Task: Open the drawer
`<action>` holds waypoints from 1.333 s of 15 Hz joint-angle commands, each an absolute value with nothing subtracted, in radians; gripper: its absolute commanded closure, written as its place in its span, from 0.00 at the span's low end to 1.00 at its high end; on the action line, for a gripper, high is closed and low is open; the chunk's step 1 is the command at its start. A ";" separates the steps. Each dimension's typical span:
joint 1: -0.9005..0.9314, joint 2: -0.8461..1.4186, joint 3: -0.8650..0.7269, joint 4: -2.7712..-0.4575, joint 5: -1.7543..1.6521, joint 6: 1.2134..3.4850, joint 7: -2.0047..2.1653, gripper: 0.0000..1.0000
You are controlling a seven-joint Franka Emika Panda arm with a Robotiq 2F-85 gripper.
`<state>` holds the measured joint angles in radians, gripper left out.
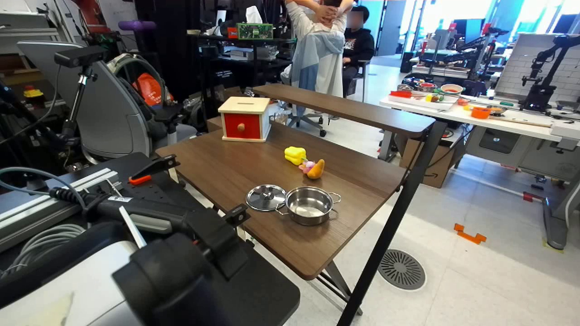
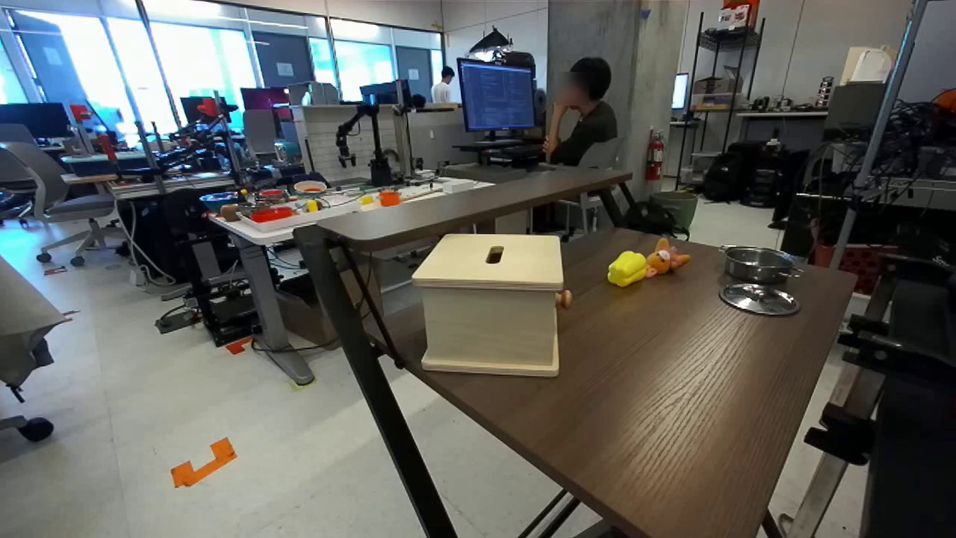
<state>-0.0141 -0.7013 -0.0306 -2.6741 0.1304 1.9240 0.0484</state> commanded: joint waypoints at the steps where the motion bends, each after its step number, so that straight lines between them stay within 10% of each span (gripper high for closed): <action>1: -0.019 -0.701 -0.027 -2.672 0.133 1.922 0.046 0.00; 20: 0.129 -0.518 0.085 -2.749 0.136 2.267 -0.033 0.00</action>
